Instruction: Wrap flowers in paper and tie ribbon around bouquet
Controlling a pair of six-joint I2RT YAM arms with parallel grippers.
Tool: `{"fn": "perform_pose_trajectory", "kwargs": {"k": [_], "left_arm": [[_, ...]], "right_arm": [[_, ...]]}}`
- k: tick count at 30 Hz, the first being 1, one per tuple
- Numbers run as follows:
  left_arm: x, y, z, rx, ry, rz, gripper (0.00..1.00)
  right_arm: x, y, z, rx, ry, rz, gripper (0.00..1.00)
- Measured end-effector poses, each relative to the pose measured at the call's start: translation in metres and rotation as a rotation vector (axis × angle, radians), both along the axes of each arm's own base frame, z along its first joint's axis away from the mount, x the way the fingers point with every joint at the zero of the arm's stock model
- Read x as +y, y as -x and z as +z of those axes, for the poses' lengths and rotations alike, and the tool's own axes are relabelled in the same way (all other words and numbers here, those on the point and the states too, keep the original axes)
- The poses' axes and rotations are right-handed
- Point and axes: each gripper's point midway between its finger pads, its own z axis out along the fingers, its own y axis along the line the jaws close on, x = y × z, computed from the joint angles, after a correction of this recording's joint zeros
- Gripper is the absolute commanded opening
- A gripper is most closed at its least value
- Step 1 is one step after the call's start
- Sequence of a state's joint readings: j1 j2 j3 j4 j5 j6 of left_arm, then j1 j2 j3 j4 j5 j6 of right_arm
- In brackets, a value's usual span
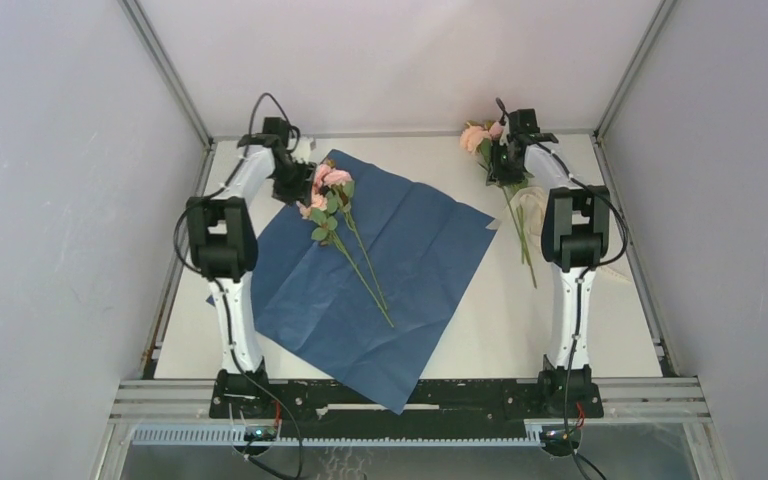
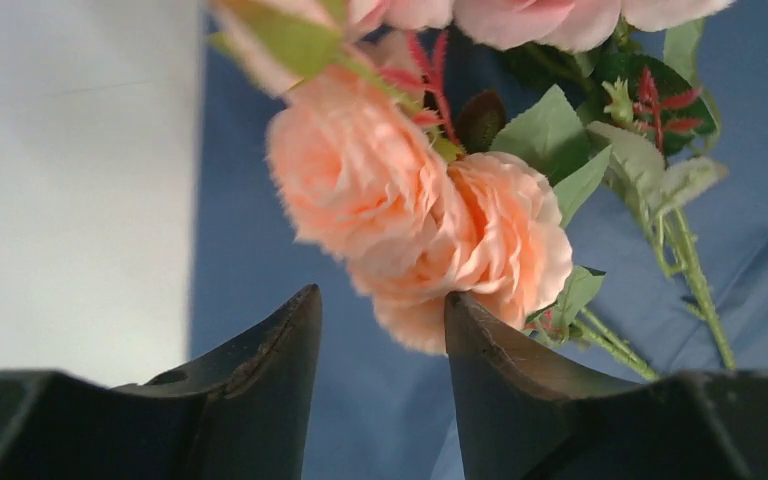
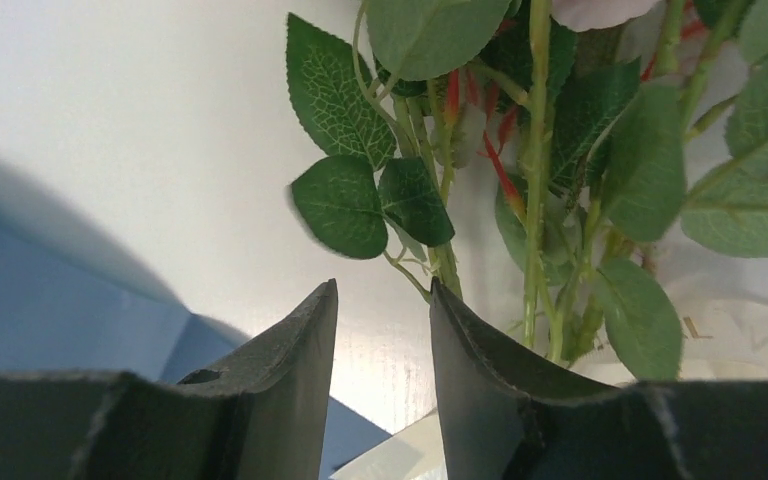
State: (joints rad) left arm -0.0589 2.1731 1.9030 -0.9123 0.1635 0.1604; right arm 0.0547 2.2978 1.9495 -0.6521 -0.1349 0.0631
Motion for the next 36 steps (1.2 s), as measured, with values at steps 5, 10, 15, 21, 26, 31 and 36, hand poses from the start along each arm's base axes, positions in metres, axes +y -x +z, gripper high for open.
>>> {"fn": "perform_pose_trajectory", "kwargs": {"k": [5, 10, 15, 21, 26, 31, 36], "left_arm": [[-0.037, 0.005, -0.049, 0.125, -0.008, -0.054, 0.53], [-0.071, -0.010, -0.043, 0.090, -0.005, -0.111, 0.53], [-0.088, -0.021, -0.033, 0.039, -0.008, -0.138, 0.53], [-0.087, -0.022, -0.032, 0.034, -0.018, -0.136, 0.59], [-0.082, -0.023, -0.028, 0.022, -0.042, -0.141, 0.69], [-0.076, -0.027, 0.011, -0.062, -0.070, -0.156, 0.71], [-0.070, -0.018, 0.082, -0.191, -0.082, -0.198, 0.72]], "right_arm": [[-0.006, 0.007, -0.018, 0.058, 0.066, 0.018, 0.44], [-0.005, 0.010, -0.019, 0.062, 0.106, 0.047, 0.44], [-0.008, 0.013, -0.011, 0.054, 0.140, 0.061, 0.46], [-0.021, 0.012, 0.020, -0.011, 0.170, 0.037, 0.47], [-0.031, 0.009, 0.022, -0.014, 0.195, 0.020, 0.46], [-0.031, 0.009, 0.002, 0.025, 0.197, 0.028, 0.39], [-0.026, 0.018, -0.028, 0.099, 0.176, 0.057, 0.23]]}}
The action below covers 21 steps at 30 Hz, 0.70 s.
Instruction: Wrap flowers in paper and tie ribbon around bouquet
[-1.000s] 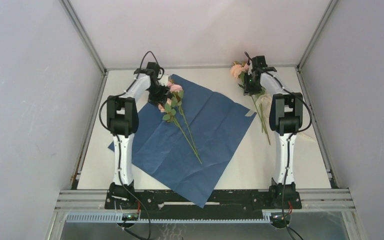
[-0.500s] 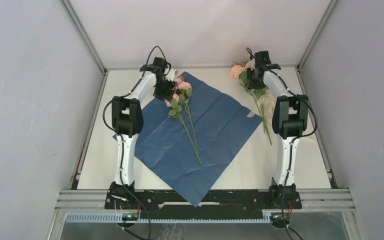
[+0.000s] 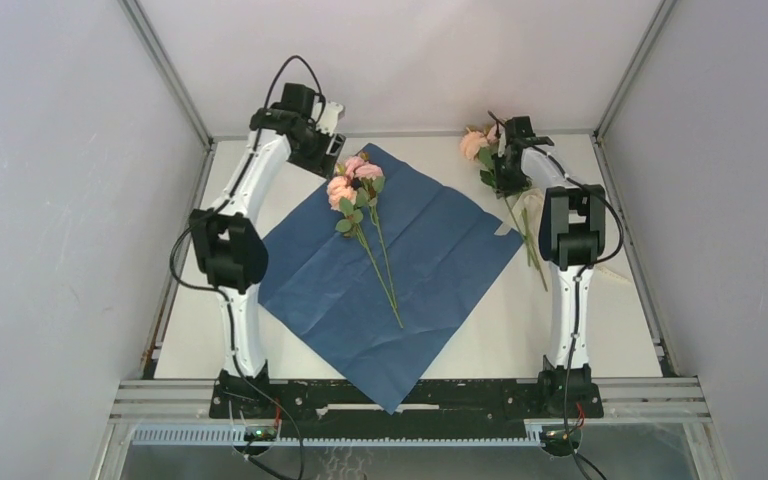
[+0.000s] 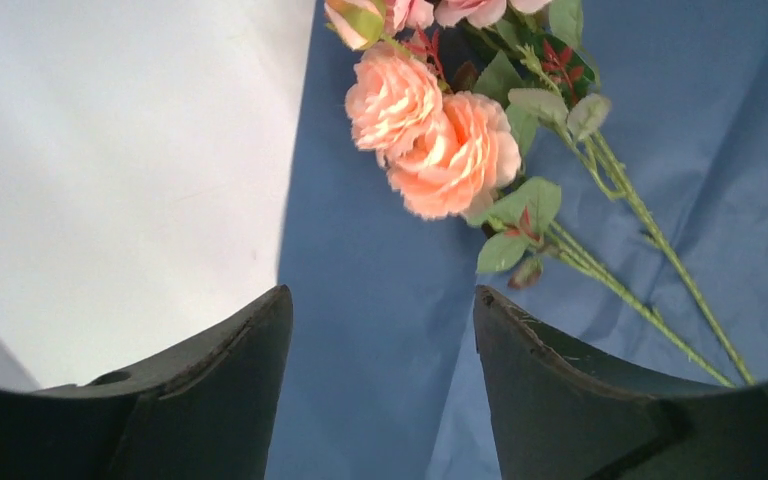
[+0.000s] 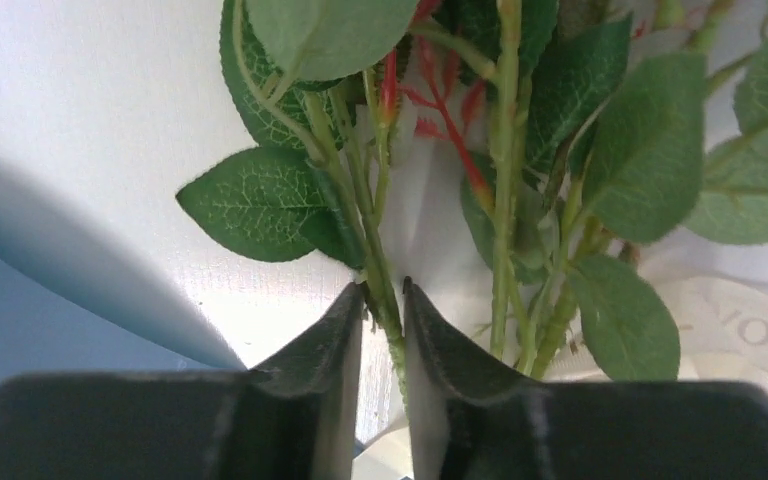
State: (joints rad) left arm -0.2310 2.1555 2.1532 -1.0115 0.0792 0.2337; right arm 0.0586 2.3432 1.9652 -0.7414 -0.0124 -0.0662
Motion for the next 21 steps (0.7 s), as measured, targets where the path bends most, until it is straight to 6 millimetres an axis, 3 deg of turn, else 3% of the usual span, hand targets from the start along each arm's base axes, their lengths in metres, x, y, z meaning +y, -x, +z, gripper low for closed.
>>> {"fn": "perform_pose_trajectory", "kwargs": {"k": [3, 4, 9, 12, 14, 16, 21], "left_arm": [[0.010, 0.011, 0.026, -0.040, -0.024, -0.015, 0.73], [0.014, 0.016, 0.031, -0.044, -0.031, -0.016, 0.73], [0.044, 0.034, 0.039, -0.027, -0.051, 0.015, 0.73], [0.063, 0.041, 0.039, -0.014, -0.059, 0.047, 0.73], [0.075, 0.045, 0.038, -0.004, -0.063, 0.066, 0.73], [0.087, 0.051, 0.037, 0.006, -0.065, 0.089, 0.73], [0.106, 0.066, 0.038, 0.021, -0.068, 0.122, 0.75]], "right_arm": [[0.000, 0.001, -0.006, 0.016, 0.000, 0.010, 0.03], [0.000, 0.001, -0.005, 0.017, 0.002, 0.013, 0.00], [-0.004, 0.001, 0.001, 0.011, 0.027, 0.004, 0.00], [-0.009, 0.002, 0.020, -0.016, 0.048, -0.008, 0.00], [-0.011, 0.003, 0.047, -0.066, 0.056, -0.016, 0.00], [-0.012, 0.009, 0.090, -0.149, 0.050, -0.026, 0.00], [-0.003, 0.033, 0.226, -0.501, -0.085, -0.059, 0.00]]}}
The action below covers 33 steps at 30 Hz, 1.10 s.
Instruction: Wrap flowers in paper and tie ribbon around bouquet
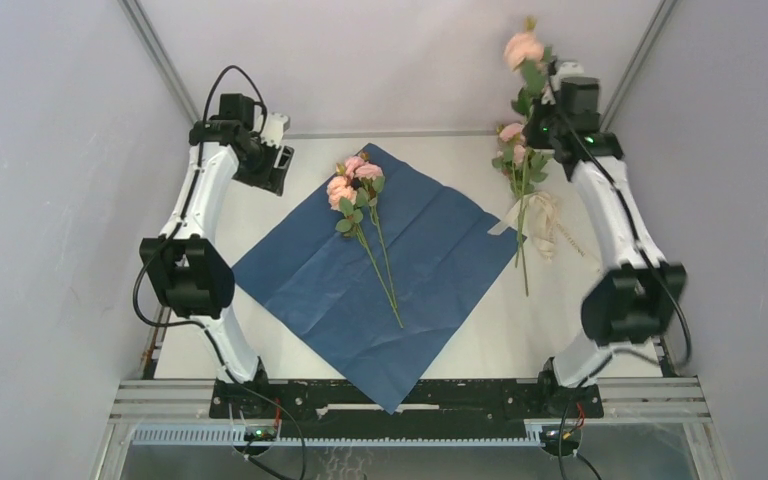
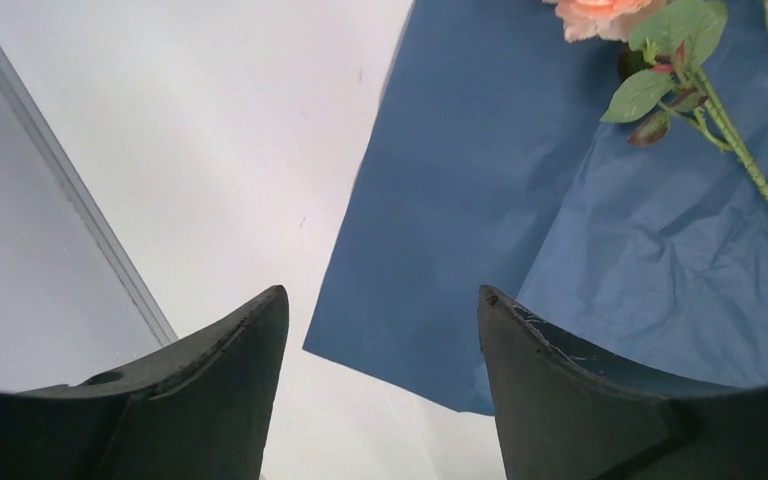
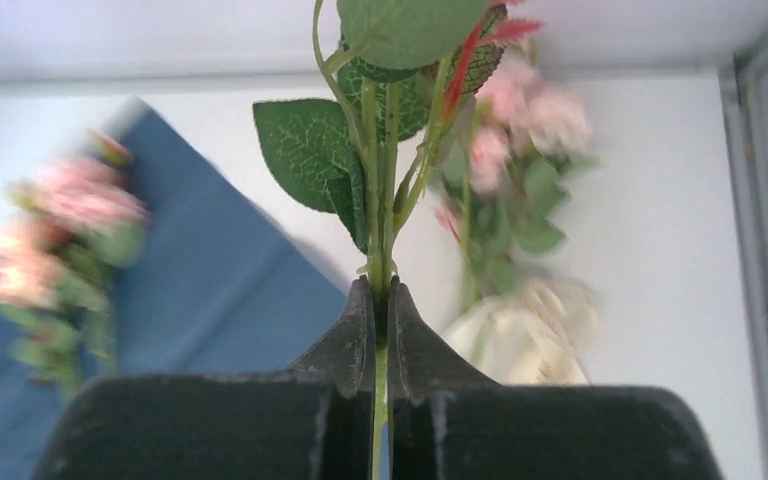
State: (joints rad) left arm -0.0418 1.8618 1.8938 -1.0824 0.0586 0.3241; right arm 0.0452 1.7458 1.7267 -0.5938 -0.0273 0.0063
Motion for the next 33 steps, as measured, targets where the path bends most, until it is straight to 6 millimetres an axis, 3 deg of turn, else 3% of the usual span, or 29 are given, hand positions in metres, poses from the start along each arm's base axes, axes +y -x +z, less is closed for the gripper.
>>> {"fn": "perform_pose_trajectory", "kwargs": {"k": [3, 4, 6, 9, 11, 13, 16, 17, 18, 20, 23, 26, 29, 31, 33], "left_arm": [[0.003, 0.008, -0.003, 0.013, 0.000, 0.004, 0.76], [0.002, 0.011, -0.005, 0.020, 0.001, 0.003, 0.76], [0.002, 0.017, -0.012, 0.037, 0.003, 0.001, 0.76], [0.002, 0.028, -0.026, 0.078, 0.001, 0.000, 0.76], [0.003, 0.035, -0.035, 0.105, -0.002, -0.004, 0.76], [0.003, 0.040, -0.042, 0.123, -0.005, -0.006, 0.76], [0.005, 0.050, -0.050, 0.142, -0.015, -0.010, 0.76], [0.005, 0.052, -0.051, 0.142, -0.016, -0.010, 0.77], [0.005, 0.054, -0.051, 0.139, -0.016, -0.010, 0.76], [0.006, 0.055, -0.050, 0.128, -0.017, -0.011, 0.77], [0.006, 0.055, -0.049, 0.114, -0.019, -0.015, 0.77], [0.006, 0.055, -0.051, 0.113, -0.019, -0.016, 0.77], [0.005, 0.054, -0.051, 0.112, -0.017, -0.017, 0.77], [0.005, 0.055, -0.051, 0.114, -0.016, -0.017, 0.77], [0.005, 0.054, -0.051, 0.112, -0.015, -0.018, 0.77]], "right_arm": [[0.023, 0.029, 0.066, -0.225, -0.141, 0.034, 0.00], [0.034, 0.040, 0.078, -0.273, -0.184, 0.051, 0.00], [0.075, 0.054, 0.083, -0.315, -0.262, 0.127, 0.00], [0.163, 0.065, 0.065, -0.282, -0.360, 0.290, 0.00], [0.219, 0.063, 0.030, -0.203, -0.410, 0.369, 0.00], [0.263, 0.065, -0.025, -0.072, -0.430, 0.410, 0.00], [0.298, 0.070, -0.112, 0.124, -0.403, 0.399, 0.01], [0.305, 0.072, -0.138, 0.183, -0.386, 0.391, 0.11], [0.311, 0.074, -0.160, 0.240, -0.367, 0.386, 0.22], [0.319, 0.075, -0.186, 0.310, -0.345, 0.374, 0.39], [0.318, 0.073, -0.193, 0.353, -0.312, 0.369, 0.50], [0.311, 0.060, -0.168, 0.328, -0.293, 0.376, 0.55], [0.289, 0.036, -0.126, 0.252, -0.253, 0.370, 0.57], [0.256, 0.016, -0.098, 0.190, -0.205, 0.329, 0.56], [0.207, -0.002, -0.079, 0.150, -0.147, 0.246, 0.36]]}}
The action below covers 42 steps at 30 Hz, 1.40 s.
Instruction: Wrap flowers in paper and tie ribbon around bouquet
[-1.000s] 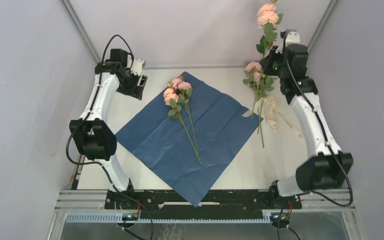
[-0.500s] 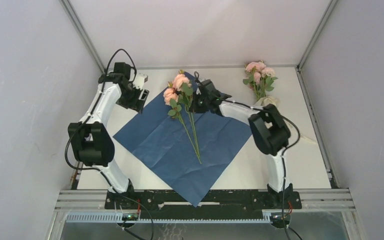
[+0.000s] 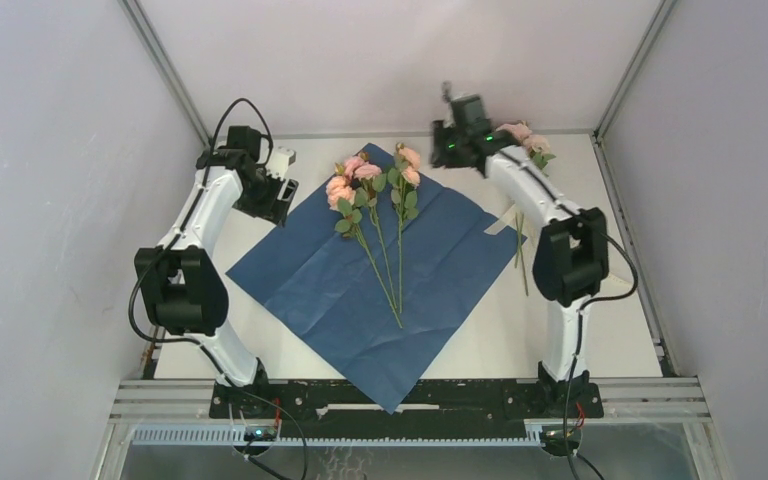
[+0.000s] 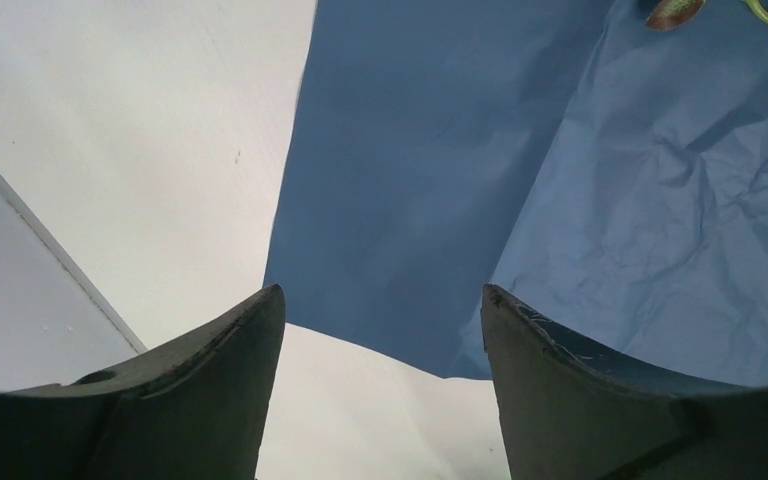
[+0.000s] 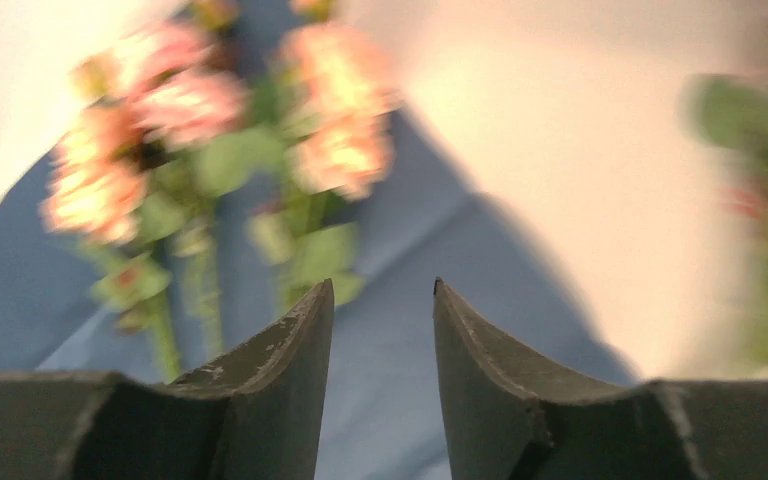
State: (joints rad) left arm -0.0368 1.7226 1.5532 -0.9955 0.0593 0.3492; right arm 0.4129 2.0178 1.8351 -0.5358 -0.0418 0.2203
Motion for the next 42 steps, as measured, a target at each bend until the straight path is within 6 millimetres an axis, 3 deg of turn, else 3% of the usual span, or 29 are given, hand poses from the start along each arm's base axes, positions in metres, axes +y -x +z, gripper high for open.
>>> {"fn": "perform_pose_trajectory", "kwargs": {"k": [2, 4, 7, 9, 11, 15, 23, 31, 33, 36, 42], "left_arm": [[0.000, 0.000, 0.000, 0.000, 0.000, 0.000, 0.77], [0.000, 0.000, 0.000, 0.000, 0.000, 0.000, 0.77], [0.000, -0.002, -0.002, 0.008, 0.001, 0.000, 0.77], [-0.001, -0.005, -0.003, 0.014, 0.003, 0.000, 0.77], [-0.001, -0.007, -0.005, 0.018, 0.004, -0.001, 0.77], [-0.001, -0.006, -0.006, 0.026, 0.004, -0.001, 0.77], [-0.006, -0.009, -0.015, 0.054, 0.001, -0.013, 0.77], [-0.015, -0.007, -0.017, 0.068, 0.014, -0.035, 0.77], [-0.015, -0.006, -0.017, 0.071, 0.017, -0.038, 0.77], [-0.016, -0.006, -0.017, 0.072, 0.020, -0.039, 0.77], [-0.017, -0.005, -0.017, 0.073, 0.027, -0.047, 0.78]], "right_arm": [[-0.058, -0.018, 0.007, -0.015, 0.063, -0.100, 0.29], [-0.115, -0.031, 0.001, 0.014, 0.107, -0.204, 0.36], [-0.183, -0.048, -0.022, 0.074, 0.151, -0.323, 0.45], [-0.218, -0.056, -0.042, 0.119, 0.186, -0.383, 0.47], [-0.237, -0.061, -0.063, 0.162, 0.221, -0.407, 0.47], [-0.237, -0.071, -0.096, 0.226, 0.247, -0.374, 0.40], [-0.217, -0.068, -0.130, 0.310, 0.191, -0.291, 0.33], [-0.211, -0.067, -0.138, 0.328, 0.166, -0.265, 0.29], [-0.211, -0.068, -0.137, 0.324, 0.168, -0.262, 0.20], [-0.212, -0.071, -0.138, 0.316, 0.174, -0.252, 0.00], [-0.216, -0.076, -0.137, 0.295, 0.196, -0.244, 0.00]]}}
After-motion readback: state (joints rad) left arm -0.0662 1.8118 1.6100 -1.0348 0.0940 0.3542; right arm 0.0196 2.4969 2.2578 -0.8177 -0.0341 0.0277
